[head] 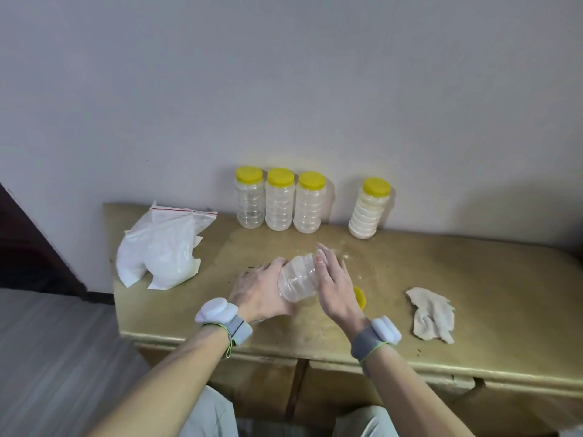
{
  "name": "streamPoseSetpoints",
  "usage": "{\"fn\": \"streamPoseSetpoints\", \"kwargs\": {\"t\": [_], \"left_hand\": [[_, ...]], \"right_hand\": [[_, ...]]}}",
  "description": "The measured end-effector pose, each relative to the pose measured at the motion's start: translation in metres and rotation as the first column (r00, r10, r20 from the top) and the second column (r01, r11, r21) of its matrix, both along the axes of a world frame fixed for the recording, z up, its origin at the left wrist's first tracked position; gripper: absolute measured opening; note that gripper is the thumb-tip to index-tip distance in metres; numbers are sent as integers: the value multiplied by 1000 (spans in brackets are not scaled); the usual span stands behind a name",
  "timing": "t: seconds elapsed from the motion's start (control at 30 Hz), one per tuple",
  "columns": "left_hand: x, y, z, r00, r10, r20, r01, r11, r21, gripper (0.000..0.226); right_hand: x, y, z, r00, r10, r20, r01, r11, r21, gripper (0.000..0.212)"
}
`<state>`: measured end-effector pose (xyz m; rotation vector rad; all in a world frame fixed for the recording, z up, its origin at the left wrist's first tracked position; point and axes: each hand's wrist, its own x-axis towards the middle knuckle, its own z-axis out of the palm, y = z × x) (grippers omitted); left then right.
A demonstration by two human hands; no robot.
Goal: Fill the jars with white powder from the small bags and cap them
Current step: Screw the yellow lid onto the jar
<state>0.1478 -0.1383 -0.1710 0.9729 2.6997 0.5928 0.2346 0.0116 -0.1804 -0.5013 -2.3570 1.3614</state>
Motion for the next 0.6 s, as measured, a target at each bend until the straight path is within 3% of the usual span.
{"fn": "streamPoseSetpoints", "kwargs": {"t": [0.3, 0.43, 0.6], "left_hand": [[8, 1, -4, 997, -28, -67, 26, 999, -22, 87], [6, -1, -5, 997, -17, -72, 17, 1000, -7, 85], [4, -2, -5, 998, -1, -63, 1, 1000, 5, 83]], "right_hand": [[5, -20, -25, 985, -141, -97, 128, 983, -132, 40], [3, -13, -24, 999, 3, -42, -16, 948, -317, 38], [5, 3, -21, 989, 148, 13, -134, 929, -345, 45]]}}
